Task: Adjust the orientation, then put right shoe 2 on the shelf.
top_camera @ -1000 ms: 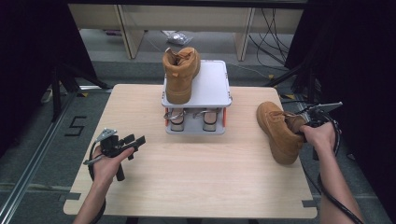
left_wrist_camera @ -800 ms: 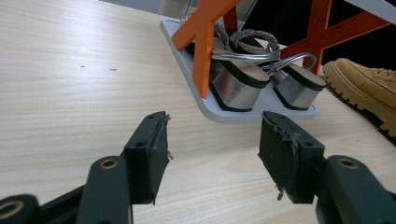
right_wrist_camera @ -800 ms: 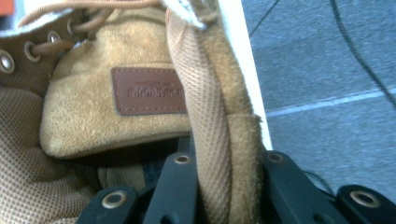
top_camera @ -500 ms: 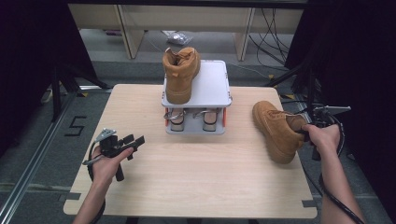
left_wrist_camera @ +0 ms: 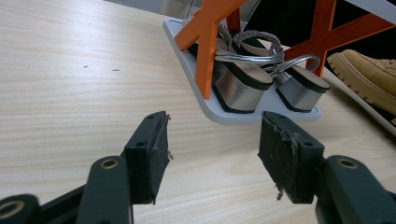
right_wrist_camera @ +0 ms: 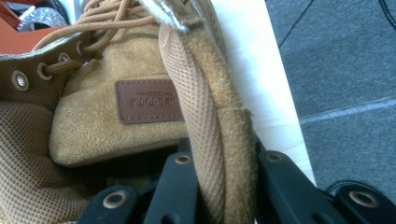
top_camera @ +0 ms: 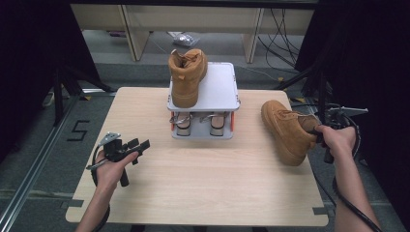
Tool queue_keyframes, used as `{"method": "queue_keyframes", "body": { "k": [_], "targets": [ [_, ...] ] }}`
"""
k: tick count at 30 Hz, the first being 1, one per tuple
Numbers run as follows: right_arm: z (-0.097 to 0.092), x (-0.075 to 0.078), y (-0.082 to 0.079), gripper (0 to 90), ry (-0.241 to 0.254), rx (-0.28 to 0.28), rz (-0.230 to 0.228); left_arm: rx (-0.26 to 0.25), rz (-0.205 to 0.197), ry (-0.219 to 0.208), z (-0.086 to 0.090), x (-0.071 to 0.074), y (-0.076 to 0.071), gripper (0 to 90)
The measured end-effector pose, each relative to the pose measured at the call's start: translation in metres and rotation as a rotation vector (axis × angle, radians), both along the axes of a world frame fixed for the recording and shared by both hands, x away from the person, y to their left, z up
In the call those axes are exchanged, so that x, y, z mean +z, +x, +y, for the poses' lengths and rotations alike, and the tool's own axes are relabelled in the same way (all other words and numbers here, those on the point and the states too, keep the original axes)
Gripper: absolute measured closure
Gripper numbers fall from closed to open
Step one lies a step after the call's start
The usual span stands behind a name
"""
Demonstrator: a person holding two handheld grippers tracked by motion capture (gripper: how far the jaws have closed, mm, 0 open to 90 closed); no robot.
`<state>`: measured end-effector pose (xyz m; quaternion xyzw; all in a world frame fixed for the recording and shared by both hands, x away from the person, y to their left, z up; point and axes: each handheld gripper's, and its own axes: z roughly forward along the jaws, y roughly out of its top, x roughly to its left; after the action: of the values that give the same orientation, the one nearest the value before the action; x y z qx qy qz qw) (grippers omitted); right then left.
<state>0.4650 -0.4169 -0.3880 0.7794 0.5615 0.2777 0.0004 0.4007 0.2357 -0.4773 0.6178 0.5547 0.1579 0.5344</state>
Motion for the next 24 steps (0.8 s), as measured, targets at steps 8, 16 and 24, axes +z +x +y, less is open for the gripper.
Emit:
{"method": "queue_keyframes", "body": {
  "k": [8, 16, 24],
  "targets": [
    [0.002, 0.006, -0.001, 83.5, 0.044, -0.021, -0.023, 0.005, 0.001, -0.002, 0.003, 0.001, -0.001, 41.6],
    [0.005, 0.005, -0.002, 83.4, 0.069, -0.024, -0.036, 0.002, -0.006, -0.009, 0.004, 0.003, -0.003, 41.7],
    [0.004, 0.015, 0.001, 83.3, 0.091, -0.049, -0.042, 0.019, -0.005, -0.003, 0.008, 0.002, -0.005, 41.7]
  ]
}}
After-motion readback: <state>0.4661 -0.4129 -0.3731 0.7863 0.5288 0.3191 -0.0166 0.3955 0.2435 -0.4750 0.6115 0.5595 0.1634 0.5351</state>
